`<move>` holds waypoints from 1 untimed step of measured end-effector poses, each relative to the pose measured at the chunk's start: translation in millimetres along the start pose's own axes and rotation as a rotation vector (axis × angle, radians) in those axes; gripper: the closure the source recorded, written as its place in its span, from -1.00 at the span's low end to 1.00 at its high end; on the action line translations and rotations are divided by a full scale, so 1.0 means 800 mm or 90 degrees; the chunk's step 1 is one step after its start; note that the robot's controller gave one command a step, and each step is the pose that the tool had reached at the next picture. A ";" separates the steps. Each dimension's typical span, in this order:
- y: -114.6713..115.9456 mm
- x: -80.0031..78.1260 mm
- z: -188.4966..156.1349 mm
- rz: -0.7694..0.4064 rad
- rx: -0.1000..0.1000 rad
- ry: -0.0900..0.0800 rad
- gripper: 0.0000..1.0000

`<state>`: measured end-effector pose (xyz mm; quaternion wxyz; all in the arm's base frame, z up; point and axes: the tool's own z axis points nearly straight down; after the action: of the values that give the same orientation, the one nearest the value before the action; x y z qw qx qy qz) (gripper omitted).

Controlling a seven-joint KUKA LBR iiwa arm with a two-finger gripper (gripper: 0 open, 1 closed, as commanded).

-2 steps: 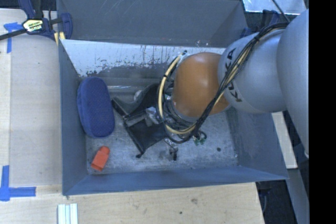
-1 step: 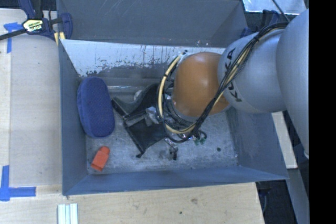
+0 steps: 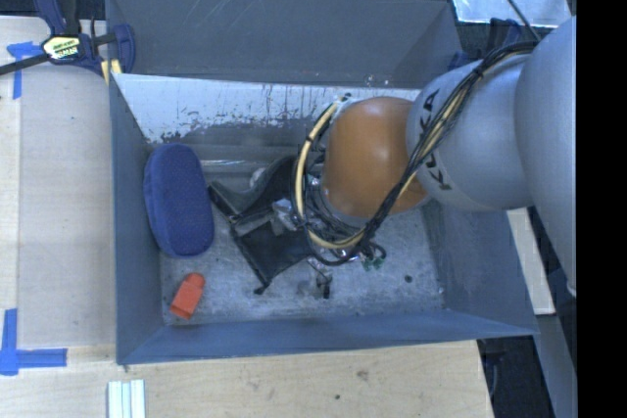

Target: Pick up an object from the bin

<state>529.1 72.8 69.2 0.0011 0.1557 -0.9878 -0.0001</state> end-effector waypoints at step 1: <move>0.000 0.000 0.000 0.002 -0.001 0.000 -1.00</move>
Offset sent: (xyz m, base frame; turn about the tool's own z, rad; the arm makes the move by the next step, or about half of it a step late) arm 0.0000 0.0000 0.0000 0.0000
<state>529.3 72.4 69.2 0.0011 0.1543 -0.9880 -0.0005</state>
